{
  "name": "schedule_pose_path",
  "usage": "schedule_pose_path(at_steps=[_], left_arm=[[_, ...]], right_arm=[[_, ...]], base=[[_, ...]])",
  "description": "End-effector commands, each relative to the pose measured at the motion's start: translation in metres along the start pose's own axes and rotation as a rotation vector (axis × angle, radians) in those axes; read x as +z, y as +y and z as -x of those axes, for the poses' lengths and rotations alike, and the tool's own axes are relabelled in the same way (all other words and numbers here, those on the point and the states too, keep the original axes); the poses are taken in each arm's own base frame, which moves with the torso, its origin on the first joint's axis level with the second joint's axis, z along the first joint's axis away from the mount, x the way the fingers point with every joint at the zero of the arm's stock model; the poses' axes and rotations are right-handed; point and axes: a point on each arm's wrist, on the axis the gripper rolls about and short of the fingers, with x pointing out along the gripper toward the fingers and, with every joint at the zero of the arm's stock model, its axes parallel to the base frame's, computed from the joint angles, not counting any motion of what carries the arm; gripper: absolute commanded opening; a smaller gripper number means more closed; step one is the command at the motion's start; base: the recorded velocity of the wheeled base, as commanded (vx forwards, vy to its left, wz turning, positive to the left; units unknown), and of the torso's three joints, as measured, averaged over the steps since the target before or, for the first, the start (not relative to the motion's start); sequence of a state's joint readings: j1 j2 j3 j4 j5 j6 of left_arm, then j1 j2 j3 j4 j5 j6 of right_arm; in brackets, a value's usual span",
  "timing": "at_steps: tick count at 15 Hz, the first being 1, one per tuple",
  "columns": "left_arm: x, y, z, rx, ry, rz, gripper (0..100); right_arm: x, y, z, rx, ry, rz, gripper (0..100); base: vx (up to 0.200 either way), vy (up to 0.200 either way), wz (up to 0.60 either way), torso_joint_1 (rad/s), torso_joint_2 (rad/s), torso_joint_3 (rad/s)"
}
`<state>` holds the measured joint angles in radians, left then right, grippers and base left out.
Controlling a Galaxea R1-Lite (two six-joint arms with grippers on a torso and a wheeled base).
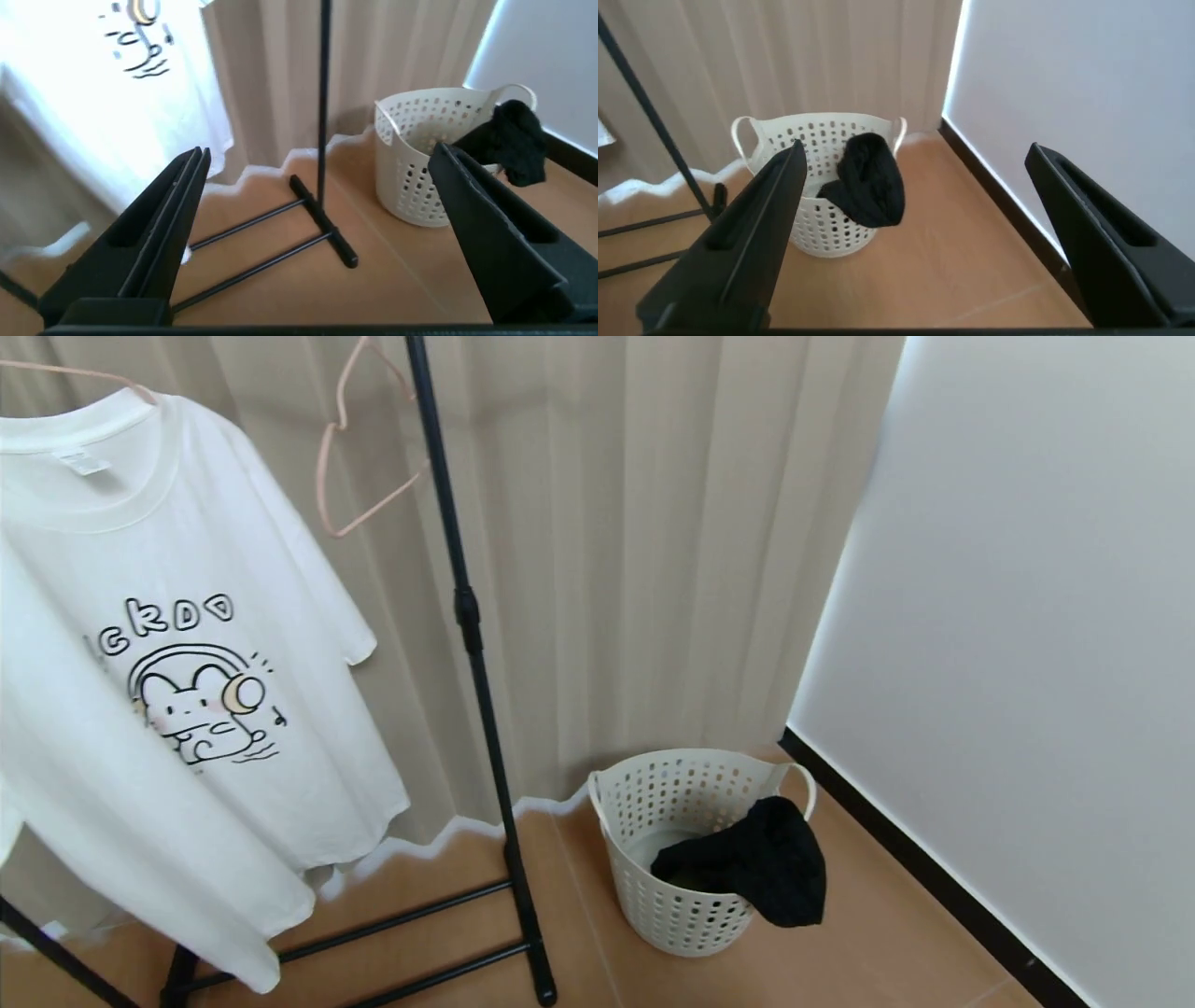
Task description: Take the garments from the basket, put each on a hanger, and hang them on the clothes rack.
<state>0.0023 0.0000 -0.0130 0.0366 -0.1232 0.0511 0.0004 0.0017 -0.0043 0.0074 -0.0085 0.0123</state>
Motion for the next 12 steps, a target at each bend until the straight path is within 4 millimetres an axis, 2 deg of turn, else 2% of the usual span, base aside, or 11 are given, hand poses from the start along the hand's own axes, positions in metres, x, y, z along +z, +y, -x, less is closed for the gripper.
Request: schedule_pose_path(at_steps=[1, 4, 10, 12], left_arm=[[0.0002, 0.0000, 0.0001, 0.000, -0.001, 0.000, 100], [0.0000, 0.0000, 0.0001, 0.001, 0.001, -0.001, 100], [0.0002, 0.0000, -0.0001, 0.001, 0.001, 0.001, 100], [0.0002, 0.0001, 0.0001, 0.001, -0.001, 0.000, 100]], right_arm=[[0.0003, 0.0000, -0.0001, 0.000, 0.000, 0.000, 100], [0.0003, 0.0000, -0.0001, 0.000, 0.000, 0.000, 100], [0.0003, 0.0000, -0.0001, 0.000, 0.000, 0.000, 100], [0.0001, 0.0000, -0.0001, 0.000, 0.001, 0.000, 100]], base=[[0.000, 0.000, -0.60, -0.002, 0.00, 0.002], [0.000, 0.000, 0.00, 0.000, 0.00, 0.000], [0.200, 0.000, 0.00, 0.002, 0.00, 0.005], [0.000, 0.000, 0.00, 0.000, 0.00, 0.000]])
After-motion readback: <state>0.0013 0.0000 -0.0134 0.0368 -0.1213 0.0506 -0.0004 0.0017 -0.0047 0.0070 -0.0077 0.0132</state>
